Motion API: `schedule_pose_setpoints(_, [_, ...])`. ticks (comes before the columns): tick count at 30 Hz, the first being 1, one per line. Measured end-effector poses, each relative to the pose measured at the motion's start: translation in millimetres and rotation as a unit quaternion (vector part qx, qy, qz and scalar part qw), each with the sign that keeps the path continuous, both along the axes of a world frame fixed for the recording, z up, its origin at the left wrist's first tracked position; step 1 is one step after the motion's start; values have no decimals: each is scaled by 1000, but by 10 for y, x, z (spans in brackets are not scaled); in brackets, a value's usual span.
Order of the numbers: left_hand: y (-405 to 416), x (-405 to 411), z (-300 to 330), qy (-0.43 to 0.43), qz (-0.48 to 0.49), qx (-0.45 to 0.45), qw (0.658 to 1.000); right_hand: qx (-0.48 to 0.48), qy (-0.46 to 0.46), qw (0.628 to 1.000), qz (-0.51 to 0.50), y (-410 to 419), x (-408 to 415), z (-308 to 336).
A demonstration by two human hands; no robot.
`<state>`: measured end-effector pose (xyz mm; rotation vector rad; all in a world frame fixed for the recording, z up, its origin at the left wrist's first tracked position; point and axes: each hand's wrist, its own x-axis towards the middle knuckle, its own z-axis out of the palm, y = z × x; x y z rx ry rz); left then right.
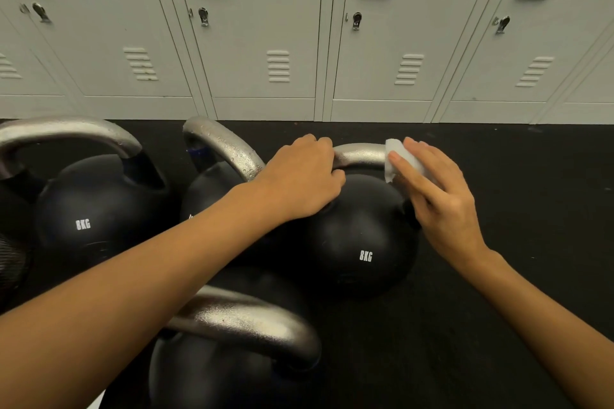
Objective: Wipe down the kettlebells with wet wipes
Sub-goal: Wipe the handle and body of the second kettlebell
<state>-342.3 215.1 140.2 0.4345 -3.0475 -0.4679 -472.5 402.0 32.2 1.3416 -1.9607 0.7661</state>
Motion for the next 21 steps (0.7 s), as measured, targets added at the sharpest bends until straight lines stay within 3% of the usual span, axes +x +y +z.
schedule_pose_setpoints(6, [-4, 9, 5, 4, 5, 5, 1000, -89, -165, 982, -8, 183, 122, -181])
schedule_pose_setpoints(10, [9, 4, -1, 5, 4, -3, 1000, -117, -195, 974, -13, 109, 194, -105])
schedule_pose_setpoints(16, [9, 1, 2, 3, 4, -11, 1000, 7, -178, 984, -4, 28, 110, 225])
schedule_pose_setpoints(18, [7, 1, 1, 3, 5, -11, 1000, 56, -254, 965, 43, 37, 69, 422])
schedule_pose_setpoints(21, [3, 7, 0, 2, 3, -9, 1000, 105, -408, 904, 68, 49, 5, 681])
